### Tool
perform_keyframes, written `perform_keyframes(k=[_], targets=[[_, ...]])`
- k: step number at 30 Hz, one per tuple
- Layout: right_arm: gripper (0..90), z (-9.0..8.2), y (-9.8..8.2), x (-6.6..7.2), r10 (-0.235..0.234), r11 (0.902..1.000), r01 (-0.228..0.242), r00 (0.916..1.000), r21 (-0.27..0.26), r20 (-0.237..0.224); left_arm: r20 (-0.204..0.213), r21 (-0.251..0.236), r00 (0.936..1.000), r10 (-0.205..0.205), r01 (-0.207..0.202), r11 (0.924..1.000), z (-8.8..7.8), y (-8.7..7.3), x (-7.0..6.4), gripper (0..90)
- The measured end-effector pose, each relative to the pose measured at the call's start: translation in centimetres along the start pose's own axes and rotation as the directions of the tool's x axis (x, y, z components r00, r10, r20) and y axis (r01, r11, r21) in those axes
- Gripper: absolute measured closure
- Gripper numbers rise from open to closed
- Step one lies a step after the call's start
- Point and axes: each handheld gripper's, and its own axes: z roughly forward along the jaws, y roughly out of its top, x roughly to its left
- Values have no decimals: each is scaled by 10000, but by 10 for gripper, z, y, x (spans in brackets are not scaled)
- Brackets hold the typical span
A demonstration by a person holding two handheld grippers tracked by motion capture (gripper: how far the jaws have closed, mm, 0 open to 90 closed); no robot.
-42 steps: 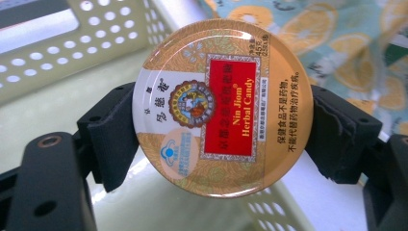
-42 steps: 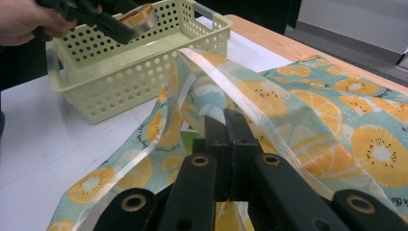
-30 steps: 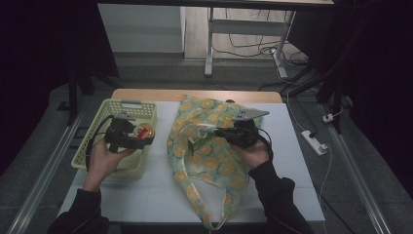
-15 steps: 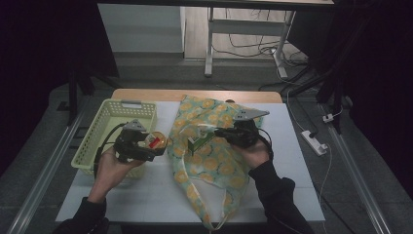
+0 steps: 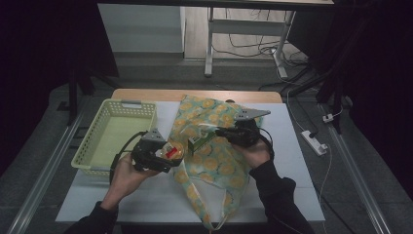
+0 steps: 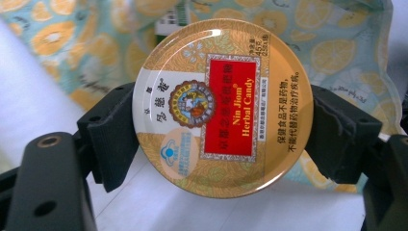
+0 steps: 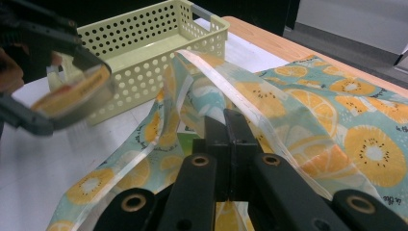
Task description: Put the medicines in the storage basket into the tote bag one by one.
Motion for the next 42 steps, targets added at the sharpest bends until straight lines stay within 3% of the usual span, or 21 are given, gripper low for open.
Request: perform_keyframes(k=[13,20,28,42], targets=[[894,0,1,1,-11,10000,11,10000,7,16,408,326,9969,674,-687,9971,44,9,-27,208],[894,0,1,0,-15,10000,15,10000,19,9,490,558,9964,688,-715,9959,65,13,-29,208],[894,0,1,0,-2,10000,2,10000,1,23,408,859,9944,977,-1009,9912,88,20,-29,208],[893,0,0,-1,38,10000,-38,10000,14,28,284,903,9953,925,-947,9914,123,26,-29,208]])
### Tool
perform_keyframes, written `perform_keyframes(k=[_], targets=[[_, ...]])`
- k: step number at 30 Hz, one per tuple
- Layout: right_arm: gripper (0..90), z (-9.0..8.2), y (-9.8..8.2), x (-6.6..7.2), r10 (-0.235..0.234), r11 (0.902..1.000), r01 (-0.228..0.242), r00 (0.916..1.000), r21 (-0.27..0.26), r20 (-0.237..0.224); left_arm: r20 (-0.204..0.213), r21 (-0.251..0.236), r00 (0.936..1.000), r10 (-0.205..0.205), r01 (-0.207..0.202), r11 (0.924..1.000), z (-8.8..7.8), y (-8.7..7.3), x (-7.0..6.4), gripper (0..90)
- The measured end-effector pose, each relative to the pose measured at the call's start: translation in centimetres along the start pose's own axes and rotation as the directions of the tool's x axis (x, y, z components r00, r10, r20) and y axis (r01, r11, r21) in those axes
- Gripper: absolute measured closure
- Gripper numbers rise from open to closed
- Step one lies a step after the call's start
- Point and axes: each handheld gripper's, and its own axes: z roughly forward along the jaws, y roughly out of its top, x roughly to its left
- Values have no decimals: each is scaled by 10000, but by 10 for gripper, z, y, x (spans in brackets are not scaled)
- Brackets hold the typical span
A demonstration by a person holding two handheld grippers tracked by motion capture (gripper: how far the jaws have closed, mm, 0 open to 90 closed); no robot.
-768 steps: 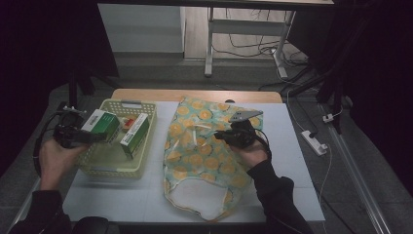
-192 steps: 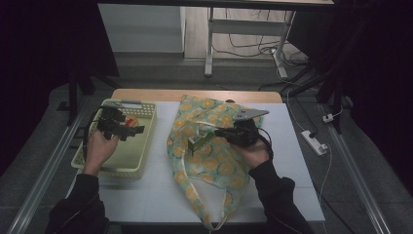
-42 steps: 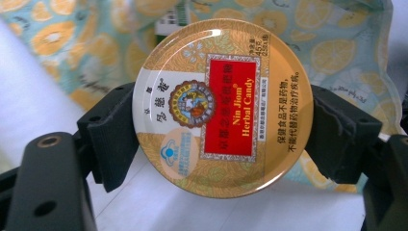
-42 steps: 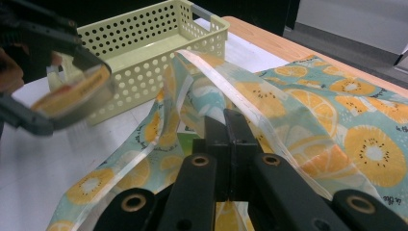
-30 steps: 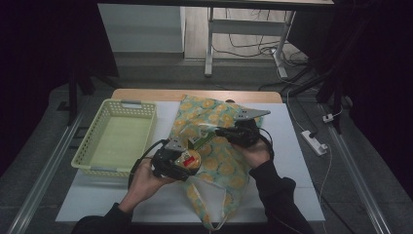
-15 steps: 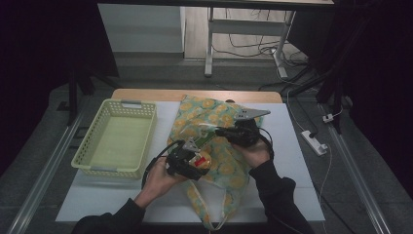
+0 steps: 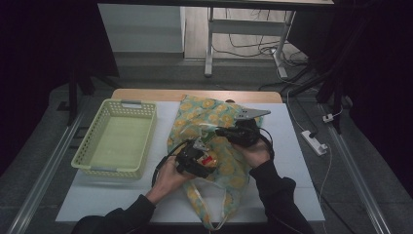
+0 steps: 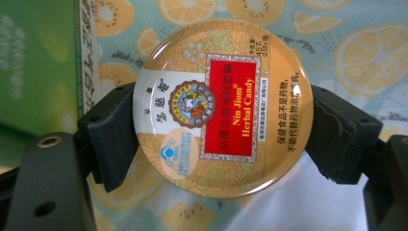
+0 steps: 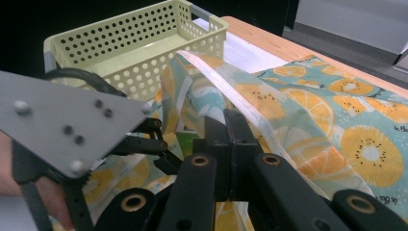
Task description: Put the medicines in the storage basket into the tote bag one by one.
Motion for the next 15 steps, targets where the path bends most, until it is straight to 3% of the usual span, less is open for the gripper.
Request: perform_keyframes(k=[15], targets=[[893,0,-1,-1,11,10000,-11,10000,21,33,-440,39,9990,115,-113,9999,25,4,6,205]])
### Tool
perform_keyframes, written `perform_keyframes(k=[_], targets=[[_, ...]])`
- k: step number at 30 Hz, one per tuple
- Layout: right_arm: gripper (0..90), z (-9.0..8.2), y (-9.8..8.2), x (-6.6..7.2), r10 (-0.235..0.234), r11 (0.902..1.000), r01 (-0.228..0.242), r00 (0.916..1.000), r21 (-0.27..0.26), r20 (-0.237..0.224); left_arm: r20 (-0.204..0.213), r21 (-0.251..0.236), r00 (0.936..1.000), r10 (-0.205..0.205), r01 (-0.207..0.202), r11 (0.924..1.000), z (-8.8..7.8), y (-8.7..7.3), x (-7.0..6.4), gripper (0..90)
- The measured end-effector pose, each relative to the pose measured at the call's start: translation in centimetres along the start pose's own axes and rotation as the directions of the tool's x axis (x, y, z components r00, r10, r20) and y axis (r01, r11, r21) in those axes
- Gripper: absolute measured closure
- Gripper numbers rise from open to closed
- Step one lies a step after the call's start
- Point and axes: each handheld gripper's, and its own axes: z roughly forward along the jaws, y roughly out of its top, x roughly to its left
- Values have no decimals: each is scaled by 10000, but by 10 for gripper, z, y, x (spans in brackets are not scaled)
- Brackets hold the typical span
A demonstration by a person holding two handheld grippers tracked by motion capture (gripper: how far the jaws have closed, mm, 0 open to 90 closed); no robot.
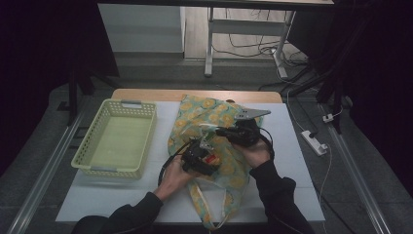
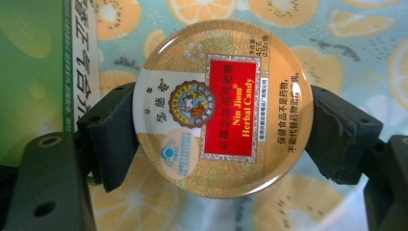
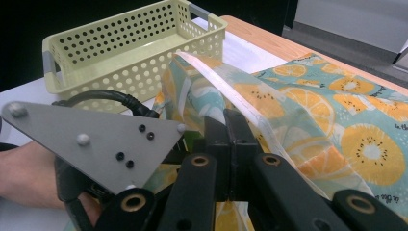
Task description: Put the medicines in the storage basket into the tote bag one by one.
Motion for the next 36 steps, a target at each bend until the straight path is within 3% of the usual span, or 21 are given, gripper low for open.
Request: perform_keyframes(k=[5,11,21,29,33,36], targets=[[893,0,0,0,1,10000,-1,10000,-22,-13,235,-95,9997,33,-30,10000,0,0,2,159],[893,-1,0,0,-5,10000,5,10000,-14,-14,556,-272,9984,93,-78,9996,-11,2,-1,120],[893,-1,0,0,-6,10000,6,10000,7,-21,1488,-527,9887,-154,235,9983,-31,-5,3,36],[893,-1,0,0,-3,10000,3,10000,-10,-35,1693,-648,9855,-61,173,9977,-46,-13,5,0],[893,-2,0,0,-3,10000,3,10000,0,-30,2035,-746,9790,-107,264,9969,-52,-18,7,0],[893,-1,0,0,-16,10000,16,10000,16,-23,2049,-760,9788,-9,168,9970,-55,-22,6,0]])
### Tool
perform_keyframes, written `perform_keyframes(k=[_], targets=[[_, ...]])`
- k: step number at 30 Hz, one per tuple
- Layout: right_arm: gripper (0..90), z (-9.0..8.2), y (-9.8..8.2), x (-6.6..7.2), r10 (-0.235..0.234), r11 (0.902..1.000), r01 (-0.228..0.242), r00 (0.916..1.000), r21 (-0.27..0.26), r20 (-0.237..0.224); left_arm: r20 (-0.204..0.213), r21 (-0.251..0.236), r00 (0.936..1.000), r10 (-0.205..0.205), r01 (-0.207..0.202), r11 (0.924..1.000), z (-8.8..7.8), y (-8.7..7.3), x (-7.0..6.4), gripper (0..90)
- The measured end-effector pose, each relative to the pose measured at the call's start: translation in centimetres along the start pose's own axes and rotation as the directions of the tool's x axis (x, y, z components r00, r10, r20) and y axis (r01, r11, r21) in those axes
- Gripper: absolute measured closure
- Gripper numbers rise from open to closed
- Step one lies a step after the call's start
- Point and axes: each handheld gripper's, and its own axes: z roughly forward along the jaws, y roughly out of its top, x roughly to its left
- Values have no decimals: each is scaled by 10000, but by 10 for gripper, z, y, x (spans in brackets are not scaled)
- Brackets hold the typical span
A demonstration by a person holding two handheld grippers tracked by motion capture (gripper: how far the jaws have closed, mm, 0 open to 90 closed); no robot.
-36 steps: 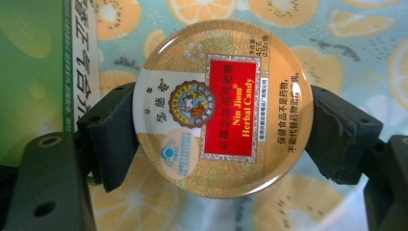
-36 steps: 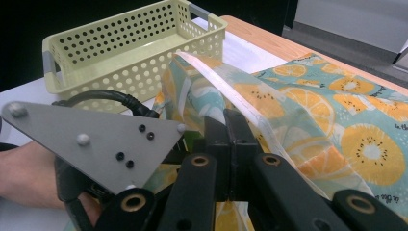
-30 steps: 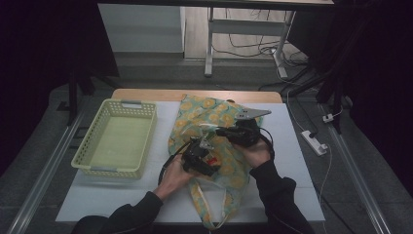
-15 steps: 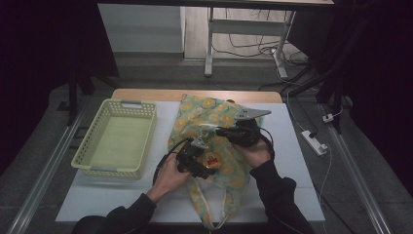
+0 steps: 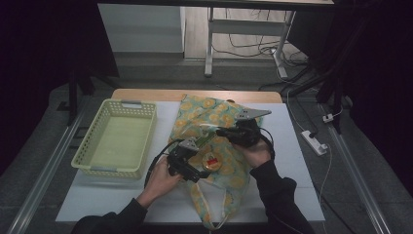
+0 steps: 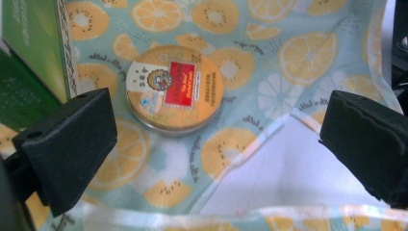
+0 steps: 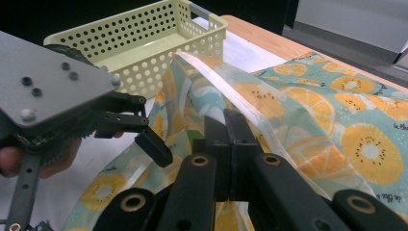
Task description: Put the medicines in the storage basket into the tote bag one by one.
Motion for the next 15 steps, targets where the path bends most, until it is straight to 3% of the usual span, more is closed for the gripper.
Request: perform_keyframes(k=[6,15], targets=[[892,0,0,0,30,10000,-30,10000,3,-15,-35,-162,9998,-170,170,9997,-9,-8,-2,0],[892,0,-1,0,26,10000,-26,10000,11,-23,-264,61,9993,-254,256,9997,-11,-19,-1,0]])
